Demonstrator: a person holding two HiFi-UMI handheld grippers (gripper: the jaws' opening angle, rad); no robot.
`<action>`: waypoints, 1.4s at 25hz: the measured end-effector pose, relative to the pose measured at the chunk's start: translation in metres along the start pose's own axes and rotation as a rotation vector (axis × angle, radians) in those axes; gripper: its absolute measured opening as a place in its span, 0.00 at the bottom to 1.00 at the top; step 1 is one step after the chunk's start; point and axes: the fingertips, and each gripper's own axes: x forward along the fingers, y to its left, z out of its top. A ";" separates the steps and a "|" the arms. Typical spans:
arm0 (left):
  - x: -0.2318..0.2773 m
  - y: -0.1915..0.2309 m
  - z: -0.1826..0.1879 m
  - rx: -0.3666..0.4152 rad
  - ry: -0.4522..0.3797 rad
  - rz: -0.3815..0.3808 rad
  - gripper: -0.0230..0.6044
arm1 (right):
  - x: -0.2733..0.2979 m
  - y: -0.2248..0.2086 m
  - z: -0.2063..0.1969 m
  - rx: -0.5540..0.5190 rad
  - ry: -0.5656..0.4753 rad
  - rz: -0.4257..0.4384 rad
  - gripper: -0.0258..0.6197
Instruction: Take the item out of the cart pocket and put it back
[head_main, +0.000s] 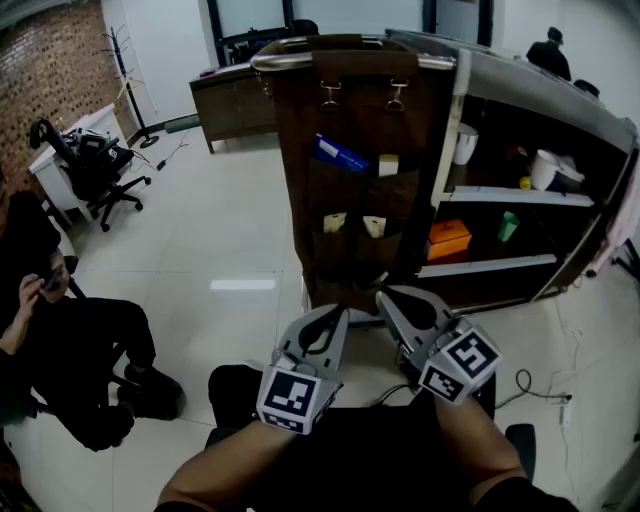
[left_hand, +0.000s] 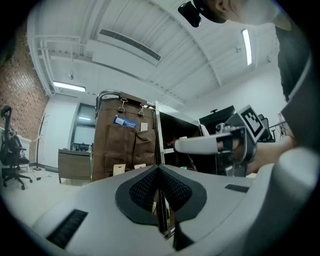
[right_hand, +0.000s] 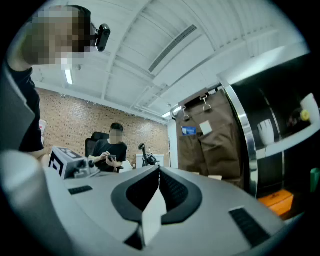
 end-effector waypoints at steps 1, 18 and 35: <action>-0.001 0.001 0.000 -0.002 0.002 0.001 0.04 | 0.003 -0.003 0.013 -0.016 -0.019 -0.002 0.07; -0.003 0.008 -0.021 -0.109 0.060 -0.007 0.04 | 0.072 -0.096 0.157 -0.289 -0.055 -0.075 0.35; -0.001 0.008 -0.026 -0.125 0.078 -0.017 0.04 | 0.115 -0.145 0.109 -0.353 0.173 -0.049 0.37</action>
